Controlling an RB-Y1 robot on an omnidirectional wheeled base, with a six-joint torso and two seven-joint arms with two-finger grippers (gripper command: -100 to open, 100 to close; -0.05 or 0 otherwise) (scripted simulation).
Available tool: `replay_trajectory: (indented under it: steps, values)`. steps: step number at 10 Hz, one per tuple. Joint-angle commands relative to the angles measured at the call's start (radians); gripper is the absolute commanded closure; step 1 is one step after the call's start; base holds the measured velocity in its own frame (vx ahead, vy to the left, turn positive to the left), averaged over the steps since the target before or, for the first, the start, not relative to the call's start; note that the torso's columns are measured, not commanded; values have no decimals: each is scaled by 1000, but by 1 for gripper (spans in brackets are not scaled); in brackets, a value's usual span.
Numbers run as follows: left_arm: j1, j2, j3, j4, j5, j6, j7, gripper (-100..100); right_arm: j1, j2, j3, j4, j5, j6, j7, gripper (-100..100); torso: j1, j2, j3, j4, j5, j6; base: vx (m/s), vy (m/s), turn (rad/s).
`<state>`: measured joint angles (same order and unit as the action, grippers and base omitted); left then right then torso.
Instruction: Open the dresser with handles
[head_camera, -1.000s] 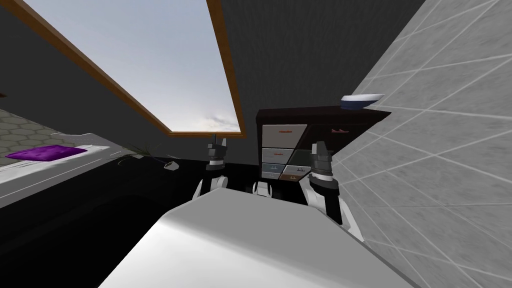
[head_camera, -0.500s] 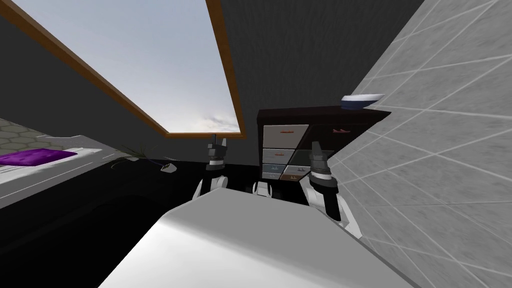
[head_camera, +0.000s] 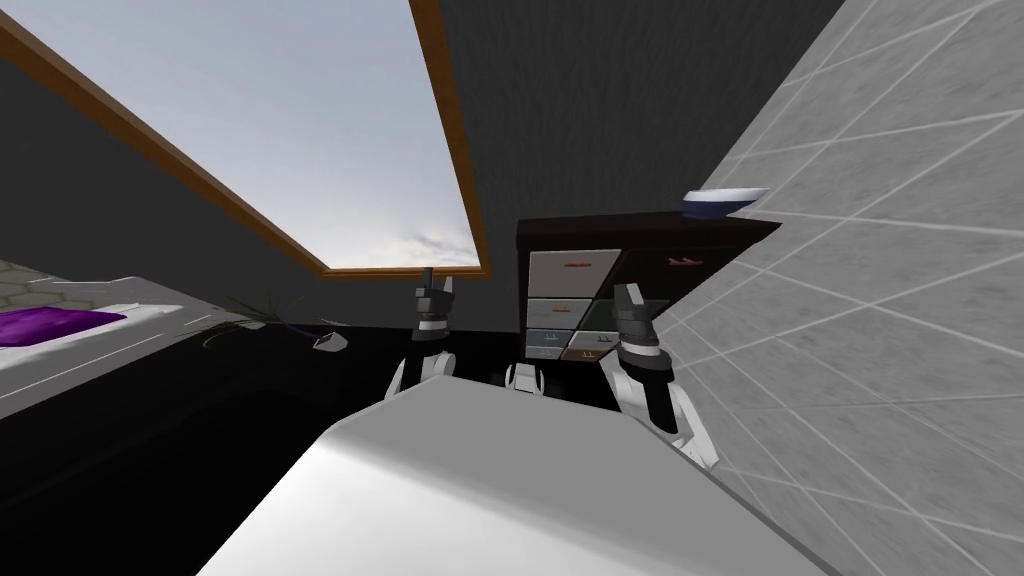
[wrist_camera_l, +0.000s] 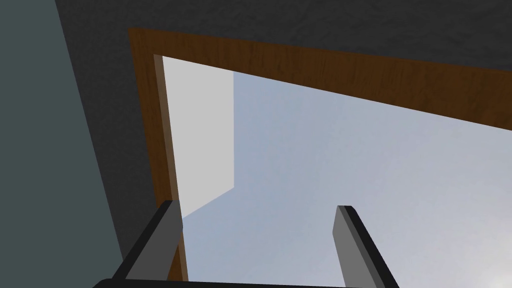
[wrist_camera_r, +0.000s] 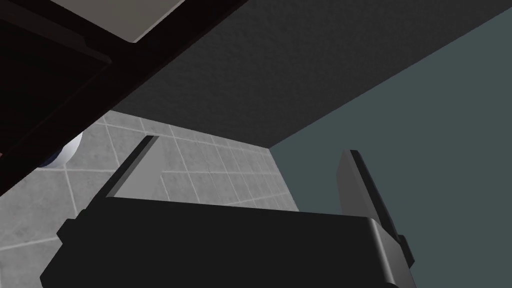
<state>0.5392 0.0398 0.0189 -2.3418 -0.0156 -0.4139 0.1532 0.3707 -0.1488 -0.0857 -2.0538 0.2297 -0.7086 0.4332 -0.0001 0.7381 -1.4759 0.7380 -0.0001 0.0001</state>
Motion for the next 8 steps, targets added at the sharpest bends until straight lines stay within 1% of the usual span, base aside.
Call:
replay_trajectory:
  steps: [1, 2, 3, 4, 5, 6, 7, 8]
  values:
    - [0, 0, 0, 0, 0, 0, 0, 0, -9, -2, -5, 12, 11, -13, 61, -100, 0, 0, 0, 0, 0, 0, 12, 23, 0]
    - [0, 0, 0, 0, 0, 0, 0, 0, -27, -7, -15, 36, 33, -35, 99, -100, -1, 0, 0, 0, 0, 0, 16, 36, -80]
    - [0, 0, 0, 0, 0, 0, 0, 0, -27, -7, -15, 36, 33, -35, 126, -100, 0, 0, 0, 0, 0, 0, 17, 40, -46]
    - [0, 0, 0, 0, 0, 0, 0, 0, -46, -12, -25, 61, 56, -57, 155, -100, 0, 0, 0, 0, 0, 0, 24, 63, -83]
    - [0, 0, 0, 0, 0, 0, 0, 0, -46, -12, -25, 61, 56, -57, 183, -100, 2, -1, 0, 0, 0, 0, 23, 56, -40]
    - [0, 0, 0, 0, 0, 0, 0, 0, -46, -12, -25, 61, 56, -57, 197, -100, 1, 0, 0, 0, 0, 0, 11, 26, 10]
    - [0, 0, 0, 0, 0, 0, 0, 0, -65, -16, -36, 87, 79, -80, 234, -100, -1, 0, 0, 0, 0, 0, 8, 41, -101]
    - [0, 0, 0, 0, 0, 0, 0, 0, -65, -16, -36, 87, 79, -80, 261, -100, -1, 1, 0, 0, 0, 0, 10, 45, -45]
